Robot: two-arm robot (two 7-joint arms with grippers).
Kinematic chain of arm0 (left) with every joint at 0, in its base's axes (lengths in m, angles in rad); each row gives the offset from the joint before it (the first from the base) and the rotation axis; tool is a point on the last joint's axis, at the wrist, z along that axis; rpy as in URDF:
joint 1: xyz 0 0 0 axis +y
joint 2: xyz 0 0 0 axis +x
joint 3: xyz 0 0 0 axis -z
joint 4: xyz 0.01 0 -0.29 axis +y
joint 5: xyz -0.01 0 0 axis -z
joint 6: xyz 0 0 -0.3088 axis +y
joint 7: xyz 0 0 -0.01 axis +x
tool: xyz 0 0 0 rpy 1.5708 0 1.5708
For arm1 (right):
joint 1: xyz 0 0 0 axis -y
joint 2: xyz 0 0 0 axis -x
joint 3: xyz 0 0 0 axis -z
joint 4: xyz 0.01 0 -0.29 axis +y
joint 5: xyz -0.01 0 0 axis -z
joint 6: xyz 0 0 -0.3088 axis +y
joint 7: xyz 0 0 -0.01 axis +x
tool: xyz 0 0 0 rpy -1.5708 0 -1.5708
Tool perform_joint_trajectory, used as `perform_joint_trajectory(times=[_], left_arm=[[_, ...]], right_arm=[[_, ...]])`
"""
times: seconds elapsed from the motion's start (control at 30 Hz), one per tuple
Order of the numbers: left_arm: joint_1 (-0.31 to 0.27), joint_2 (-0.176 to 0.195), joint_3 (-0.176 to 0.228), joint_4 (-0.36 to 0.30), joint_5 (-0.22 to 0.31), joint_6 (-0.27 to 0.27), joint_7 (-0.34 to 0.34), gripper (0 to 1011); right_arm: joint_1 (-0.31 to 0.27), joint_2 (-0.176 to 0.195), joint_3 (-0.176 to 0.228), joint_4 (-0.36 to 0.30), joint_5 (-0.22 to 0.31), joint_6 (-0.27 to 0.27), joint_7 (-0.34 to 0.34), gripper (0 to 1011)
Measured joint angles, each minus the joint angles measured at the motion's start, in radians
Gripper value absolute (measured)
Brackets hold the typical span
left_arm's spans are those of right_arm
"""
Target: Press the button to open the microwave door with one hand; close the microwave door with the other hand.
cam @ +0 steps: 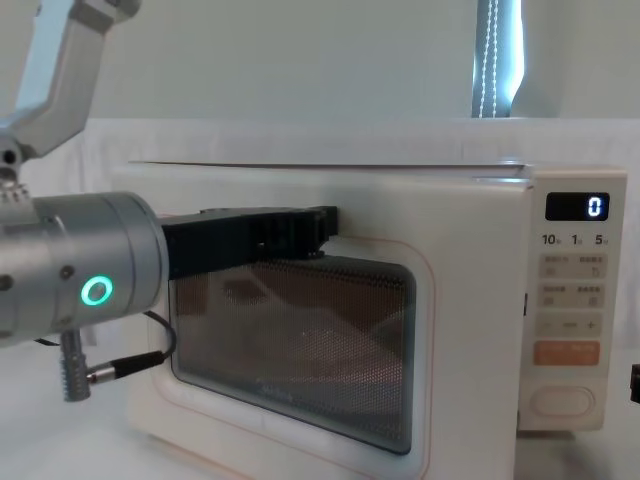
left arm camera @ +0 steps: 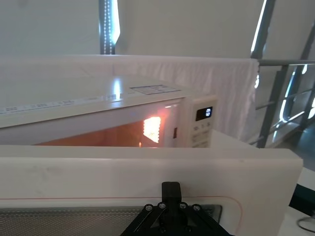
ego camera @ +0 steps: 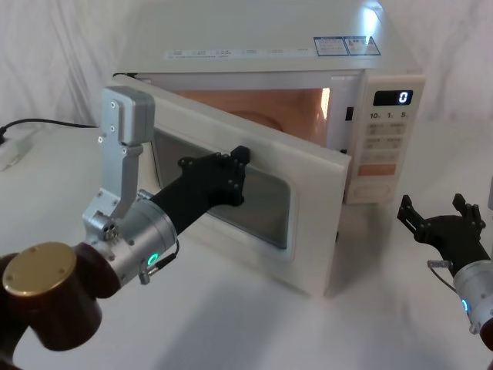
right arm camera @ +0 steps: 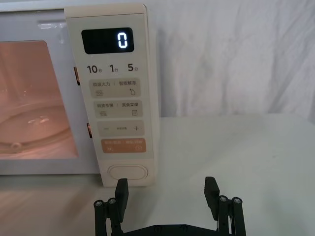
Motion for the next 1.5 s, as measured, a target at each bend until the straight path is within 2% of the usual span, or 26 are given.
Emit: perform_joint_trajectory(times=[0.43, 0.7, 1.17, 1.5], left_arm=[[-0.072, -0.065, 0.018, 0.09, 0.075, 0.012, 0.021, 0], [-0.127, -0.115, 0.019, 0.145, 0.097, 0.015, 0.013, 0], [-0.198, -0.173, 0.036, 0.244, 0.144, 0.034, 0.007, 0], [-0.243, -0.21, 0.039, 0.32, 0.204, 0.035, 0.022, 0]], right_arm=[[0.0, 0.0, 0.0, 0.0, 0.0, 0.0, 0.0, 1002], [0.0, 0.0, 0.0, 0.0, 0.0, 0.0, 0.0, 1002], [0.0, 0.0, 0.0, 0.0, 0.0, 0.0, 0.0, 1002], [0.0, 0.0, 0.0, 0.0, 0.0, 0.0, 0.0, 1002]])
